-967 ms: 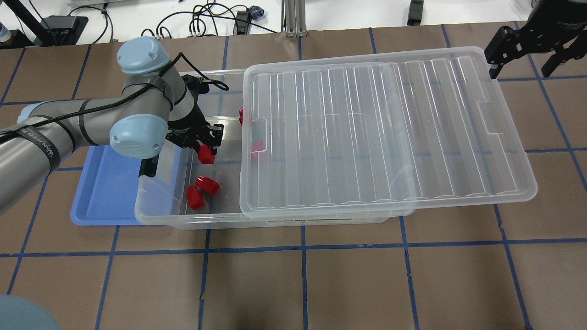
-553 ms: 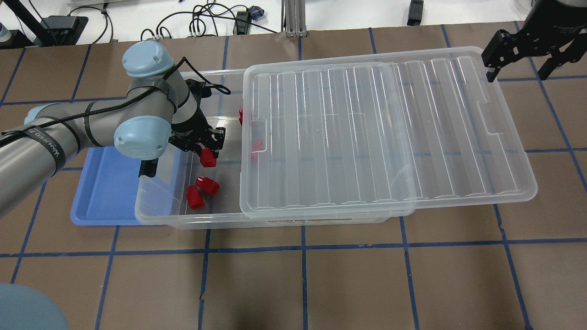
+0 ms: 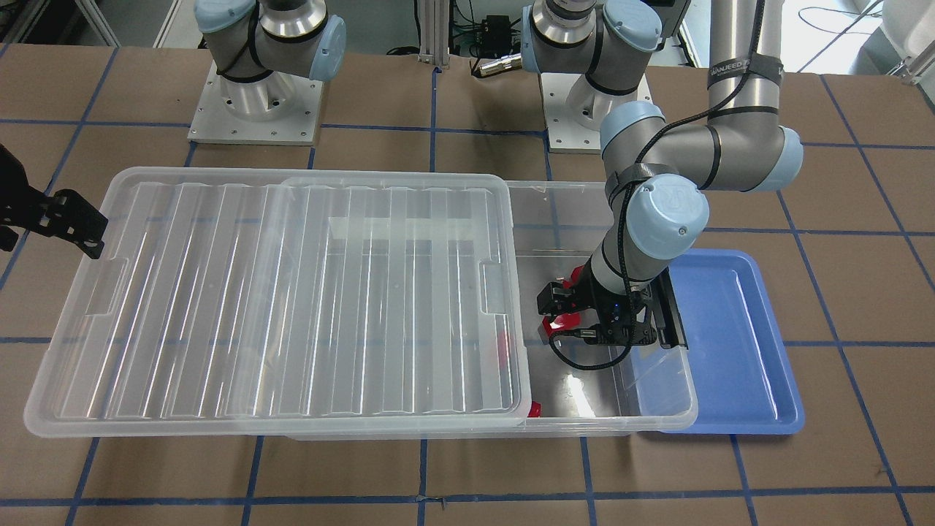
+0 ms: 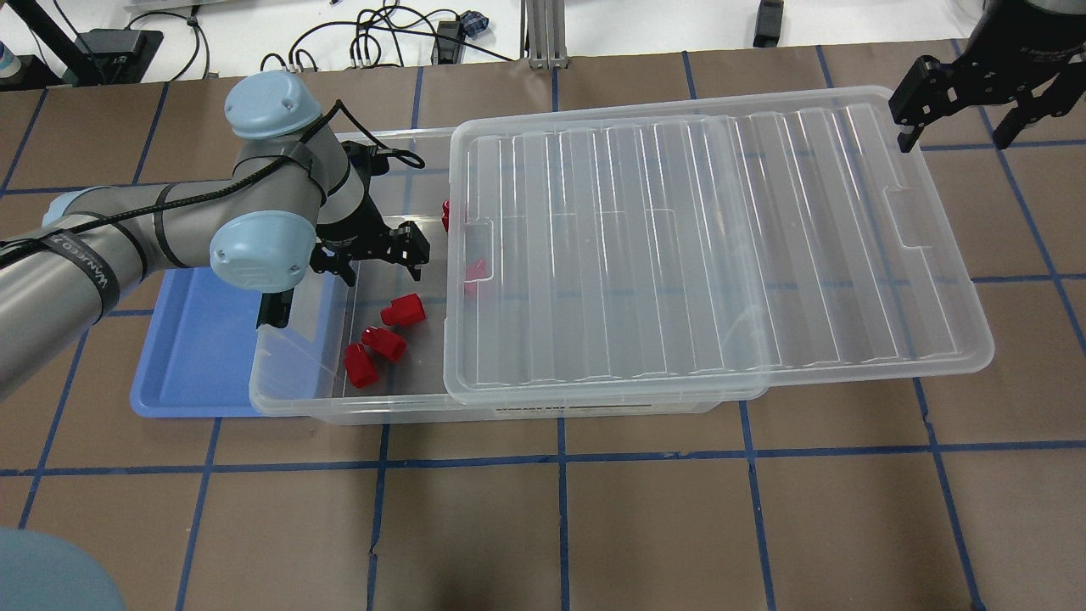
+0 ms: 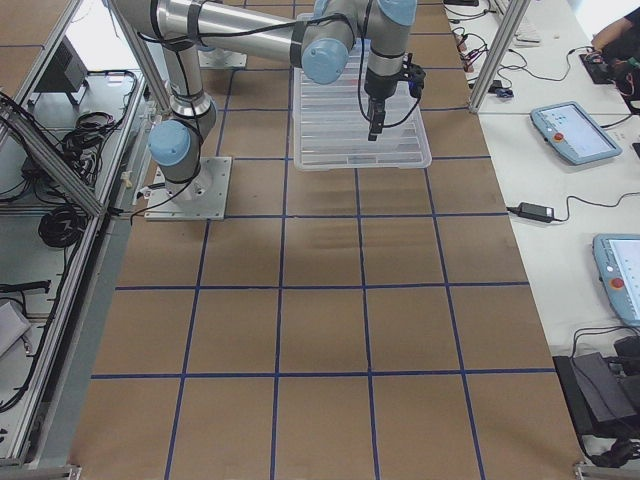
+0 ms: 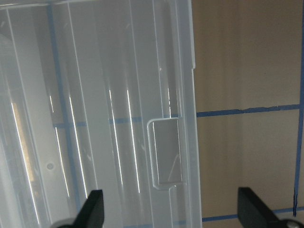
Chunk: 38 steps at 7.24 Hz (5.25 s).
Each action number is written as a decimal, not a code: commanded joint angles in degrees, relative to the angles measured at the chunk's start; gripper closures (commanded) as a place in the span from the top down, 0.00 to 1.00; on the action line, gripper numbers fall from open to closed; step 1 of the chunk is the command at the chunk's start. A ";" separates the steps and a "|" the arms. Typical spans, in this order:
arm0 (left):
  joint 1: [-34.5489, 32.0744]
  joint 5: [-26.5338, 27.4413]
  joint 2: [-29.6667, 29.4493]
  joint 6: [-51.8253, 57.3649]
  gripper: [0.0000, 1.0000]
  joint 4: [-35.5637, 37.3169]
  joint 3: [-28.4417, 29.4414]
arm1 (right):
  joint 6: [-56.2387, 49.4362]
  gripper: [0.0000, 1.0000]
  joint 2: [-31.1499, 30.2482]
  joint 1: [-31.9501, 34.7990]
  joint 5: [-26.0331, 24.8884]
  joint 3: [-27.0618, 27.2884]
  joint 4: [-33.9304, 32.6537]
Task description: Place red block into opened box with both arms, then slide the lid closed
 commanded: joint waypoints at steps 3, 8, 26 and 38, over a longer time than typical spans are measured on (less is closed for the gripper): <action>-0.22 1.07 5.62 0.28 1.00 -11.34 9.28 | 0.27 1.00 0.01 0.06 -0.08 0.01 0.02; 0.05 1.16 16.26 1.86 1.00 -23.78 15.92 | -0.43 1.00 1.15 -0.46 -0.43 0.37 -0.41; 3.39 0.81 17.07 9.15 1.00 -30.73 17.31 | 0.60 1.00 5.72 -4.61 -0.61 7.93 -9.47; 3.47 1.16 16.72 8.45 1.00 -30.72 17.49 | 19.26 1.00 5.37 7.18 1.76 7.84 -9.38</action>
